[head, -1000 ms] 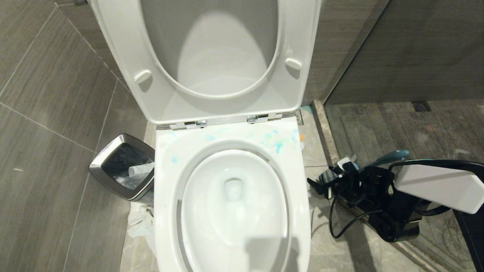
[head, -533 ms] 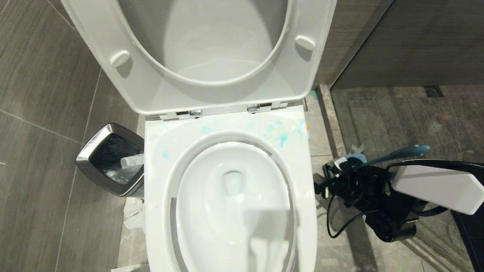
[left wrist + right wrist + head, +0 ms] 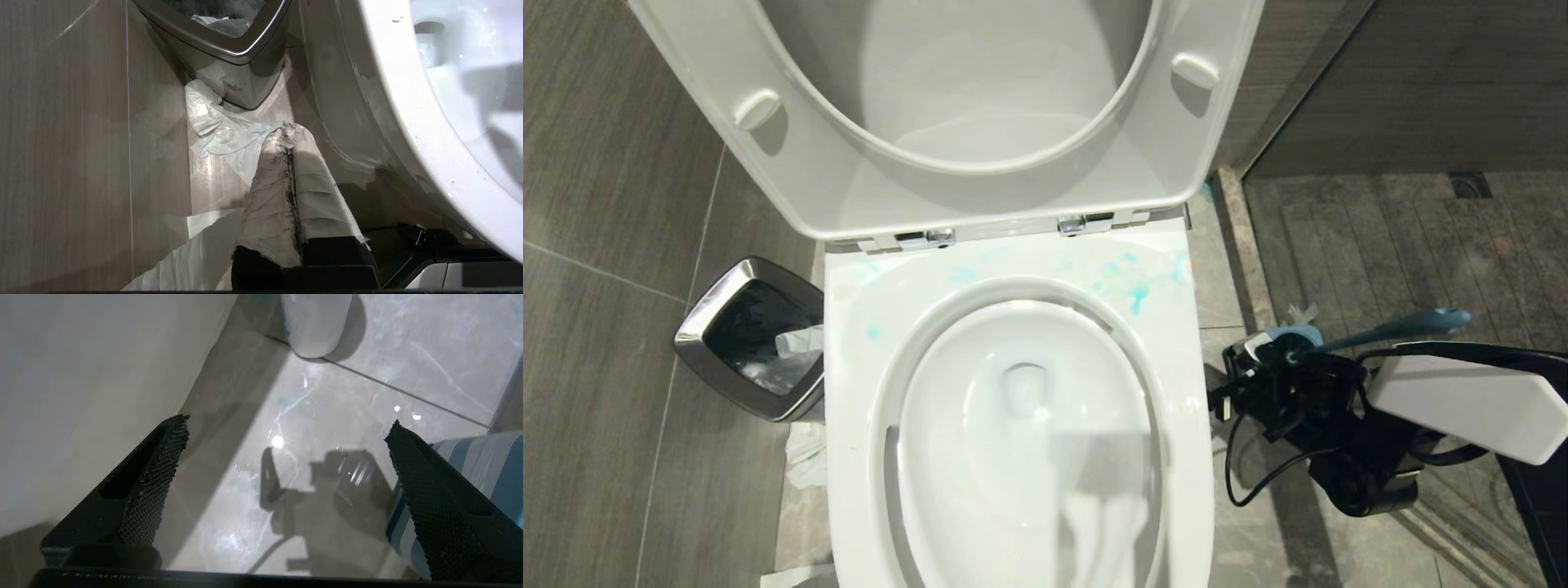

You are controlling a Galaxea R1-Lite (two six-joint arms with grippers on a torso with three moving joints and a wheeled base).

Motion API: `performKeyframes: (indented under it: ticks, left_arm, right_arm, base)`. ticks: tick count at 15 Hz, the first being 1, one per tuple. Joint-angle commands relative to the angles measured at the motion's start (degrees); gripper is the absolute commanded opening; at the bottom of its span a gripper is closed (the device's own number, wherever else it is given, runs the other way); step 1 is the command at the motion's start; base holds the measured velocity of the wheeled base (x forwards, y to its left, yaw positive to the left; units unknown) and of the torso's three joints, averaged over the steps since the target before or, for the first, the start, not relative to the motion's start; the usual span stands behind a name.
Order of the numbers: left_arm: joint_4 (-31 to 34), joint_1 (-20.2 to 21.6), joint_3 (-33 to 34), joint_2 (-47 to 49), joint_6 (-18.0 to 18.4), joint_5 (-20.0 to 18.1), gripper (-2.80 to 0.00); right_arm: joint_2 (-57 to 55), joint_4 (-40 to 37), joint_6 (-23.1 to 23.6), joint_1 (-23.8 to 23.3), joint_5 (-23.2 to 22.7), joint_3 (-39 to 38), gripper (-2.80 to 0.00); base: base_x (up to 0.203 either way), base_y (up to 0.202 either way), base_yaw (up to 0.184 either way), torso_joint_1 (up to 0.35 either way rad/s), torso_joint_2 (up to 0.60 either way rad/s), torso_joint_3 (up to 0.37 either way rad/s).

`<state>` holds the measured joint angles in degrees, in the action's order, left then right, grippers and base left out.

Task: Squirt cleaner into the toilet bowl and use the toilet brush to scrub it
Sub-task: Pour in the cleaning agent

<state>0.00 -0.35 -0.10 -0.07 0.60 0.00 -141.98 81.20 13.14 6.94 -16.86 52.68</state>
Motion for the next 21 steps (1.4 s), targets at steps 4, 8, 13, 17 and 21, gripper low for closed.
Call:
performKeyframes:
  ticks: [4,8,13,17,21]
  left_arm:
    - [-0.2,0.0,0.1,0.1,-0.3,-0.1,-2.8]
    - [-0.2,0.0,0.1,0.1,-0.4,-0.1,-2.8]
    - [-0.2,0.0,0.1,0.1,-0.4,-0.1,-2.8]
    - [-0.2,0.0,0.1,0.1,-0.4,-0.1,-2.8]
    - [-0.2,0.0,0.1,0.1,-0.3,-0.1,-2.8]
  right_arm:
    - [-0.9,0.4,-0.8,0.8,0.0,4.8,0.0]
    - [-1.5,0.3,-1.0,1.4,-0.3,9.3,0.0]
    - [-3.8,-0.1,-1.2,2.4,-0.4,16.2,0.0]
    - [-4.3,-0.2,-1.5,4.0,-0.1,19.1,0.0]
    - [-4.2,0.4,-0.6,5.8,0.2,19.1,0.0]
  base:
    - [0.0,0.0,0.0,0.002,0.0,-0.113]
    - [0.0,0.0,0.0,0.0,0.0,-0.008]
    - [0.0,0.0,0.0,0.0,0.0,0.0]
    - [0.0,0.0,0.0,0.0,0.0,0.0]
    - [0.0,0.0,0.0,0.0,0.0,0.0]
